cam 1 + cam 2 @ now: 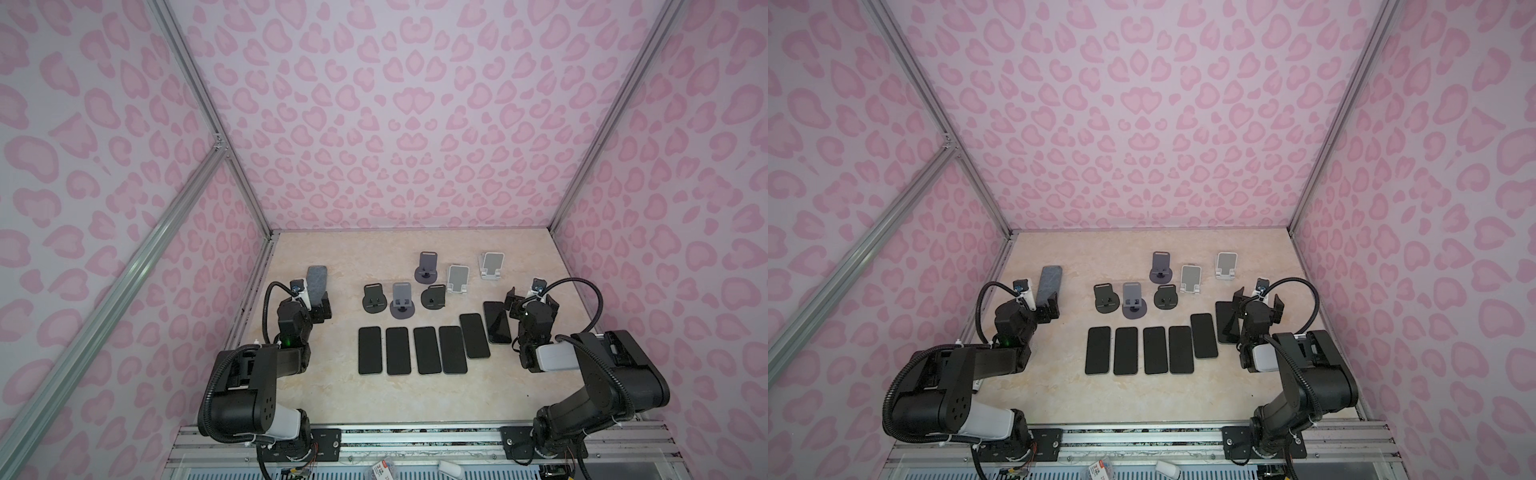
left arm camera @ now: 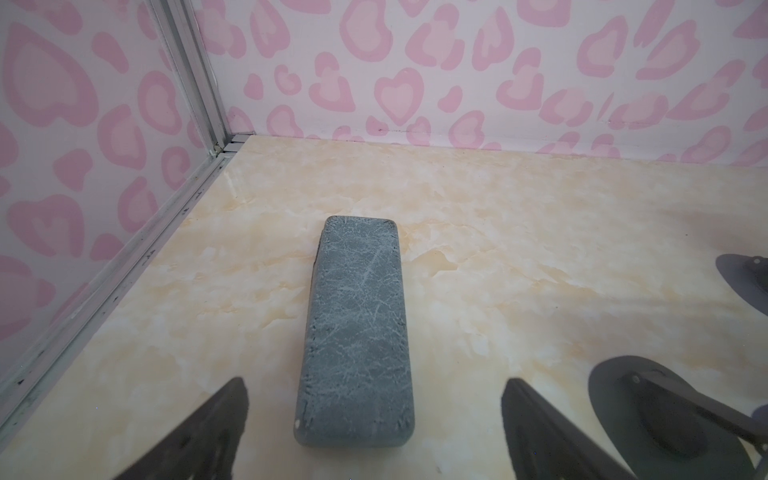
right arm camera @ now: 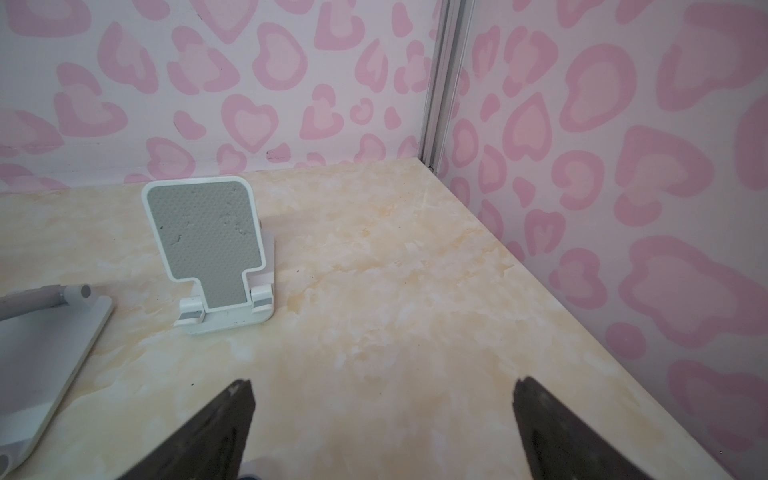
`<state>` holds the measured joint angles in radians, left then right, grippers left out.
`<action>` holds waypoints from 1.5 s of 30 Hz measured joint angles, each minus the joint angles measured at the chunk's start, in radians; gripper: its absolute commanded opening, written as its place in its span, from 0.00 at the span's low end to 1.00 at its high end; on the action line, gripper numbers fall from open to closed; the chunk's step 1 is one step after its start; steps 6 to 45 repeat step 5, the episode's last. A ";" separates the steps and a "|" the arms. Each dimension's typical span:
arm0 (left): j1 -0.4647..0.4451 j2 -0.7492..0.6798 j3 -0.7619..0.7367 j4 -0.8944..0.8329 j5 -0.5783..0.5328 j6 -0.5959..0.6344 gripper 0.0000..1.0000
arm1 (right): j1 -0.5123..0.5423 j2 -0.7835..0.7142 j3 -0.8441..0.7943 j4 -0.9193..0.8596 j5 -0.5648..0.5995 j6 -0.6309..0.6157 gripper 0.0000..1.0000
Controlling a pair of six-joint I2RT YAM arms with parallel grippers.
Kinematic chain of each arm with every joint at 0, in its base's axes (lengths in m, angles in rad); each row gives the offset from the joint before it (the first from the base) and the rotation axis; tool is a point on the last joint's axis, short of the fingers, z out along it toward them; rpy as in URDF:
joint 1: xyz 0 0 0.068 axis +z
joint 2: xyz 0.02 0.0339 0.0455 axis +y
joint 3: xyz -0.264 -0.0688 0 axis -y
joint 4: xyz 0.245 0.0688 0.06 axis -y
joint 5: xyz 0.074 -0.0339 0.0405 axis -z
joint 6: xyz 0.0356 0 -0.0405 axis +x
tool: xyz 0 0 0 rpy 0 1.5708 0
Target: Remove the phone from the phone stand
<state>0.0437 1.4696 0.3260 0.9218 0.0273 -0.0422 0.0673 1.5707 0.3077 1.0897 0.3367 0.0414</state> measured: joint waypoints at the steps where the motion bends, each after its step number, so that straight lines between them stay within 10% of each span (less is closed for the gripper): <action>1: 0.000 0.000 0.000 0.000 0.000 0.000 0.98 | 0.000 0.000 0.000 -0.002 0.000 0.000 1.00; 45: 0.000 0.000 0.000 0.000 0.000 0.000 0.97 | -0.002 0.000 0.000 -0.005 0.000 0.000 1.00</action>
